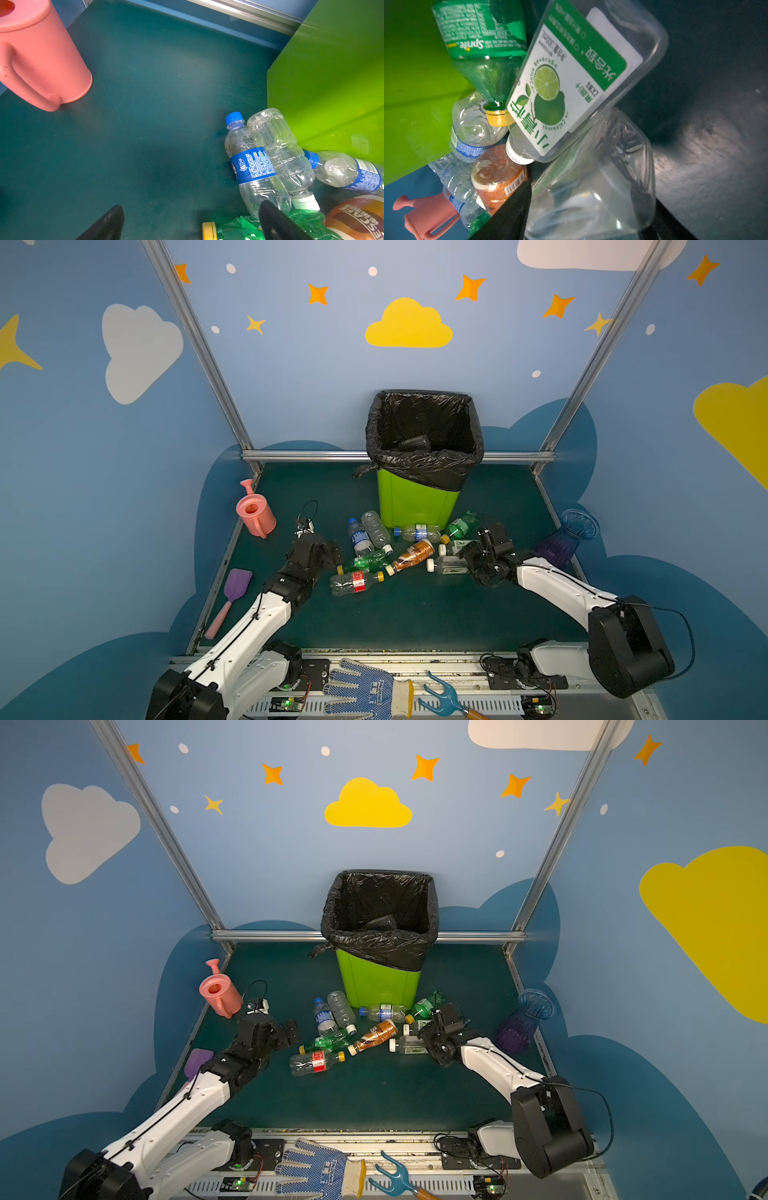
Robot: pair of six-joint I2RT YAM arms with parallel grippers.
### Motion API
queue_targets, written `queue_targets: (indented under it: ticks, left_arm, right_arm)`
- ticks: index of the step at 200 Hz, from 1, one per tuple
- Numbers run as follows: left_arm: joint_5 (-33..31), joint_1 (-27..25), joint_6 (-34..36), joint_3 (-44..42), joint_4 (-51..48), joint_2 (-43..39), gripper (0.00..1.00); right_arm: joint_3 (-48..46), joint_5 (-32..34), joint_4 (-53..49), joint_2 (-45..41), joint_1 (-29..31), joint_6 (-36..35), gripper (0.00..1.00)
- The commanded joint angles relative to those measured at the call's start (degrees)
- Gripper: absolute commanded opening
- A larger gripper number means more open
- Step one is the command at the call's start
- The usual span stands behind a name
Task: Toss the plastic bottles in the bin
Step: 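Close the right gripper on another square clear bottle near the lime-label bottle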
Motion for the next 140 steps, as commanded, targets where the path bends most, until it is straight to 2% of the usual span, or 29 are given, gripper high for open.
queue_targets:
  ticks: [1,29,84,140]
  left_arm:
    - [-0.96,-0.16,1.01,1.16,-0.57,-0.01,1.00]
    - [-0.97,-0.27,1.04,1.16,-0.48,0.15,1.00]
    - [-1.04,-0.27,1.31,1.16,-0.77,-0.13,1.00]
    - [-1.14,-0.28,1.17,1.08,-0.65,-0.14,1.00]
  right_arm:
    - [-0.66,0.18,-0.68,0.02,0.35,-1.55,0.70]
    - [-2.84,-0.18,-0.31,0.02,0.27,-1.29,0.74]
    - [-1.98,-0.35,0.04,1.31,0.27,-1.70,0.74]
    - [-2.83,0.36,2.01,1.86,0.13,-0.16,0.59]
